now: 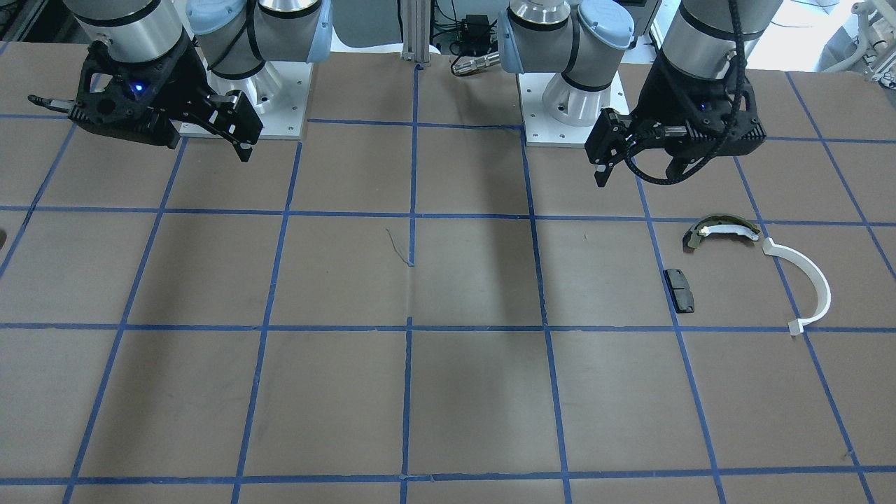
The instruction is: Place bearing gear from tray to pile
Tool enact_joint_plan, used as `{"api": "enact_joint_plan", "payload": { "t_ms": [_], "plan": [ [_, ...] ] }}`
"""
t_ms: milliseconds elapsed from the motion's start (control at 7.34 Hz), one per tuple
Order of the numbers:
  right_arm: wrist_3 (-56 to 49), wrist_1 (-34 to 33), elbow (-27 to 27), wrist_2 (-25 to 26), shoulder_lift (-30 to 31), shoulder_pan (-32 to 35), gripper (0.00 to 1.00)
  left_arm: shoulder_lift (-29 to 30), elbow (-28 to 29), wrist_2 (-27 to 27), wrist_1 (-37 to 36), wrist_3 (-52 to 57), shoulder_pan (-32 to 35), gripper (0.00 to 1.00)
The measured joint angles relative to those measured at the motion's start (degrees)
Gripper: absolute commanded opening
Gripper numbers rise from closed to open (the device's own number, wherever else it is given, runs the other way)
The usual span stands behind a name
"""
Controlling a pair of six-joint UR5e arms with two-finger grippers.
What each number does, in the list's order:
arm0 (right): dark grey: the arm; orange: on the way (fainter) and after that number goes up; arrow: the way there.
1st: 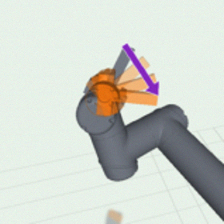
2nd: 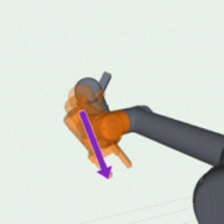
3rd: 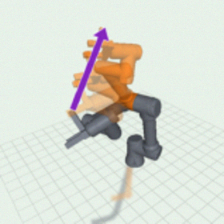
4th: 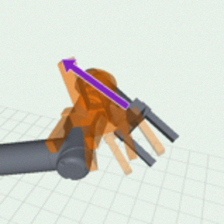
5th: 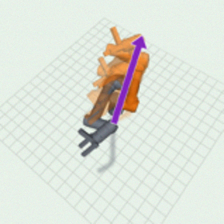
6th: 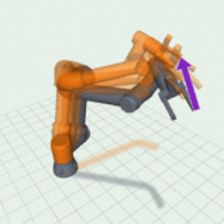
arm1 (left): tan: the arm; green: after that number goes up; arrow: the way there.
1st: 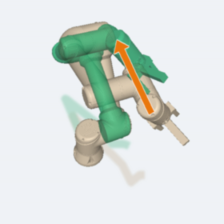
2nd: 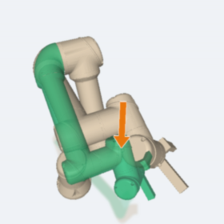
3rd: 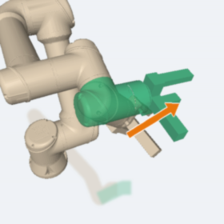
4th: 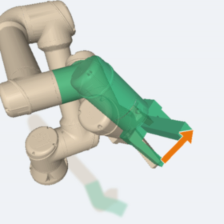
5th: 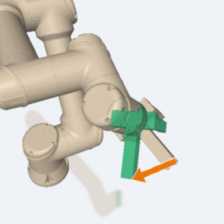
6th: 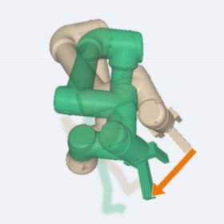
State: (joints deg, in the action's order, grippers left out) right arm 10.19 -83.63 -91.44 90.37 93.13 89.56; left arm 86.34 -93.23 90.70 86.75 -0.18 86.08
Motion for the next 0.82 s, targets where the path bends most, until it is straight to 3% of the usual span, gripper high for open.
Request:
{"api": "enact_joint_plan", "payload": {
  "t_ms": [817],
  "plan": [
    [0.33, 0.34, 0.03, 0.62, 0.63, 0.09, 1.00, 0.36, 0.03, 0.00, 0.00, -0.02, 0.11, 1.00]
  ]
}}
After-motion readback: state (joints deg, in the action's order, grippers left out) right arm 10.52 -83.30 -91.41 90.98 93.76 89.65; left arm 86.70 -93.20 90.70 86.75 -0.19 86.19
